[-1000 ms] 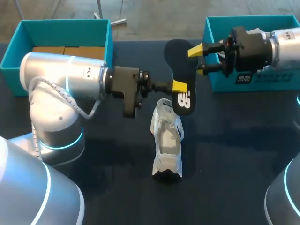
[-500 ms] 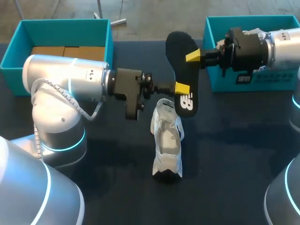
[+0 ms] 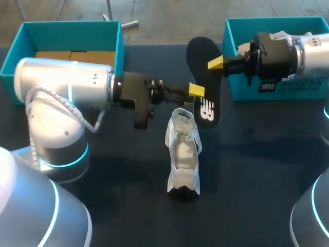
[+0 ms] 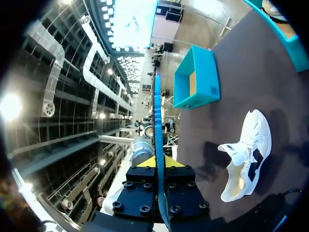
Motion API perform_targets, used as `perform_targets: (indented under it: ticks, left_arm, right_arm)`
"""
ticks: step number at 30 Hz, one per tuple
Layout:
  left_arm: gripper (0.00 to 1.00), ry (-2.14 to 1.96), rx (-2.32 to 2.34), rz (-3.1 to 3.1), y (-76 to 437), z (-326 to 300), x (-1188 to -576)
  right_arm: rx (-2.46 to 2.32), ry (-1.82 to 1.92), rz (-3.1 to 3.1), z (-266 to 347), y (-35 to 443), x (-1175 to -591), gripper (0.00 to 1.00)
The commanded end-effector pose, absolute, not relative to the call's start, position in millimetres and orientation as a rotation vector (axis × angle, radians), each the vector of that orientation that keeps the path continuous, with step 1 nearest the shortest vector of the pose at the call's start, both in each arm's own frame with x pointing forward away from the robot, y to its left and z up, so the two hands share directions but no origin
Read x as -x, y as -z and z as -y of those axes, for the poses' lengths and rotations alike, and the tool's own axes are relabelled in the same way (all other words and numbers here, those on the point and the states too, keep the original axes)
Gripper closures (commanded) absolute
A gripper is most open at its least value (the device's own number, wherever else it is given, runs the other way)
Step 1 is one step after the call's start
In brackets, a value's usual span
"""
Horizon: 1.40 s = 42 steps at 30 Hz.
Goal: Take the shoe out of the shoebox, open the shoe tongue, remove and reinsert the insole, then place the shoe into the shoebox
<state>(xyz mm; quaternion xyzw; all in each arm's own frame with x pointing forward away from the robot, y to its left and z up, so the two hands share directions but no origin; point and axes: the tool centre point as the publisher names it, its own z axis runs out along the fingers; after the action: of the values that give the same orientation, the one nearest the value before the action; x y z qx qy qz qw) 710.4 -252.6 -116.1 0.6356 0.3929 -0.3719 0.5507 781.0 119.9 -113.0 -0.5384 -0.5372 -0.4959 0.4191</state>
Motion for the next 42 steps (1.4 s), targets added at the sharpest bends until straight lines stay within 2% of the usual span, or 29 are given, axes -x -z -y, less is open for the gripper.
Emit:
perform_targets:
  ticks: [1,17,42]
  left_arm:
    - [0.00,0.858,-1.566,-0.992,107.6,227.1,-707.4]
    - [0.00,0.723,-1.740,-1.318,94.6,203.4,-726.9]
    - [0.00,0.377,-2.149,-1.767,62.7,199.0,-766.6]
  right_arm:
    - [1.378,1.229,1.359,-118.5,116.5,-780.6,1.00]
    - [1.436,1.193,1.382,-118.5,134.7,-783.0,1.00]
    - [1.441,1.143,1.385,-127.5,158.4,-777.0,1.00]
